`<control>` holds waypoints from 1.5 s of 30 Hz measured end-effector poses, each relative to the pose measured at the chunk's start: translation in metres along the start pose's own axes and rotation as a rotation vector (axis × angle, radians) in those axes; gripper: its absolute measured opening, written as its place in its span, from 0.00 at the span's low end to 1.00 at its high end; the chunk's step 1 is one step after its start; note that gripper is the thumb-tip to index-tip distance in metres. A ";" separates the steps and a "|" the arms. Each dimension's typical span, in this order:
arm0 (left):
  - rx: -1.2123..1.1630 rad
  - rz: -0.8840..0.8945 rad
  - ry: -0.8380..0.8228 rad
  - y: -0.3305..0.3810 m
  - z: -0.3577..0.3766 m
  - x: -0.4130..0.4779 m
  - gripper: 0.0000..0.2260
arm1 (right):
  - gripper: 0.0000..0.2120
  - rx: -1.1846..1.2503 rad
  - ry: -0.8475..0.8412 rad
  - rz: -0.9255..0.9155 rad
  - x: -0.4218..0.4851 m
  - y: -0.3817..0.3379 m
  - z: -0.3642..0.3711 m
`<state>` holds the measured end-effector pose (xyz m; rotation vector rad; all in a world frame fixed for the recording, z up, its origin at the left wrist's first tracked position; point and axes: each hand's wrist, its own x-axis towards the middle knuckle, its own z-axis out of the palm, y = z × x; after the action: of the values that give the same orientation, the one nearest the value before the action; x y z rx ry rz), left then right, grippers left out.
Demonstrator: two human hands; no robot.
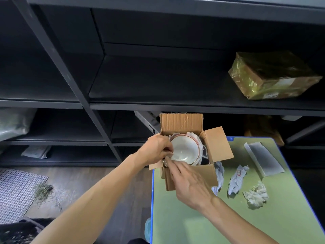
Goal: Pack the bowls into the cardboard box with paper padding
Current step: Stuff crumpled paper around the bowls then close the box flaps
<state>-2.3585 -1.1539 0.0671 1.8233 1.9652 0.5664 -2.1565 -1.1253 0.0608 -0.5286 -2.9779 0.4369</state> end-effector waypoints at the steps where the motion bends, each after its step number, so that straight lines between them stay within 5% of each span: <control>1: 0.001 0.001 0.011 0.000 0.001 -0.001 0.02 | 0.29 0.019 -0.015 -0.017 -0.005 0.000 -0.003; 11: 0.023 0.043 0.031 0.002 0.002 -0.004 0.03 | 0.15 0.011 -0.054 0.011 0.013 0.005 -0.004; 22: 0.018 0.067 0.011 0.005 -0.004 -0.008 0.09 | 0.23 0.084 -0.041 -0.023 0.001 0.013 -0.008; 27: 0.066 0.010 -0.109 0.007 -0.008 -0.008 0.11 | 0.21 0.019 -0.021 -0.023 0.009 0.015 -0.010; 36: 0.099 -0.034 -0.005 0.010 0.001 -0.005 0.07 | 0.12 -0.015 -0.048 0.017 0.003 0.018 -0.014; 45: 0.135 -0.026 -0.089 0.014 0.000 -0.008 0.09 | 0.12 -0.072 -0.091 0.046 0.010 0.012 -0.016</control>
<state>-2.3460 -1.1611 0.0747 1.8655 2.0071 0.3452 -2.1600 -1.1071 0.0732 -0.6016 -3.0840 0.3689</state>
